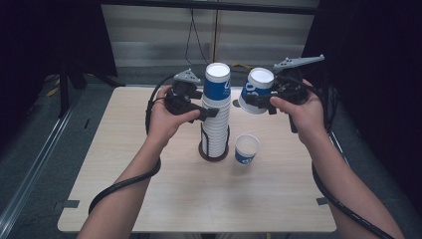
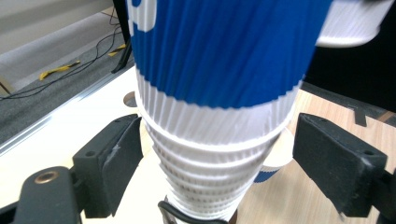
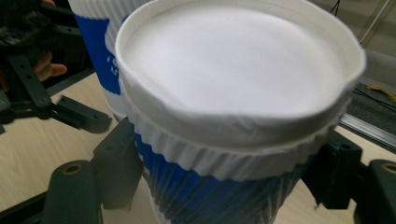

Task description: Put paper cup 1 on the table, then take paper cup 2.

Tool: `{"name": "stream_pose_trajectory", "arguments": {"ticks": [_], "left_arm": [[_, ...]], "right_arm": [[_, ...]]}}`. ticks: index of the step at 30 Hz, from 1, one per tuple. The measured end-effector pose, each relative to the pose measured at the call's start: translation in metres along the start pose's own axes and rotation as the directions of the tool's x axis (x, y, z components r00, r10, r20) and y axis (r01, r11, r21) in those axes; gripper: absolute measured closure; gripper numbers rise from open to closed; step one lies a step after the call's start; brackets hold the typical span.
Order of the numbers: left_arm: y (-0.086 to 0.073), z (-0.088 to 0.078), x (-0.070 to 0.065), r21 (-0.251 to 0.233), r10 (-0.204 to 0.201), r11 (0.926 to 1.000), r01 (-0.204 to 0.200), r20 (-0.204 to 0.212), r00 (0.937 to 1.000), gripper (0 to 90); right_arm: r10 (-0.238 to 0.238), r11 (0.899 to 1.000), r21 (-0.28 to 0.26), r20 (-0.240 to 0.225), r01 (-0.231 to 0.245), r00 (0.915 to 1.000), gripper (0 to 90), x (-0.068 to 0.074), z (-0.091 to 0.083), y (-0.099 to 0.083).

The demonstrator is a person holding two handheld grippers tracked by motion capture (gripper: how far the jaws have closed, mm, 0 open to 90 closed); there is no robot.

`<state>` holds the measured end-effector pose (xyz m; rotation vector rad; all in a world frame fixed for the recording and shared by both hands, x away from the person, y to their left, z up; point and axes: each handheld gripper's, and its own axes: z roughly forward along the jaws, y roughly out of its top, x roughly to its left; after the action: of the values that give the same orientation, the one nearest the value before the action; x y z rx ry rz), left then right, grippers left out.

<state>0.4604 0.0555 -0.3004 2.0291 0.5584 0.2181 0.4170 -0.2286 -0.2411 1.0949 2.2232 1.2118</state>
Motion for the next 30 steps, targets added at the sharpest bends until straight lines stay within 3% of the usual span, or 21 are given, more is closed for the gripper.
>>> {"name": "stream_pose_trajectory", "arguments": {"ticks": [2,16,30], "left_arm": [[-0.002,-0.003,-0.001,0.008,0.026,0.9996,-0.026,0.006,0.9996,15.6],[-0.019,-0.020,-0.012,0.053,0.079,0.9954,-0.080,0.008,0.9968,15.9],[-0.037,-0.017,-0.031,0.049,0.110,0.9923,-0.114,0.074,0.9911,15.9]], "right_arm": [[0.002,1.000,0.010,-0.006,-0.001,1.0000,23.7,0.000,0.003,-0.005],[-0.016,0.998,0.061,-0.031,0.018,0.9994,23.5,0.007,0.015,-0.035],[-0.025,0.997,0.073,-0.066,0.029,0.9975,23.4,0.012,0.017,-0.053]]}}
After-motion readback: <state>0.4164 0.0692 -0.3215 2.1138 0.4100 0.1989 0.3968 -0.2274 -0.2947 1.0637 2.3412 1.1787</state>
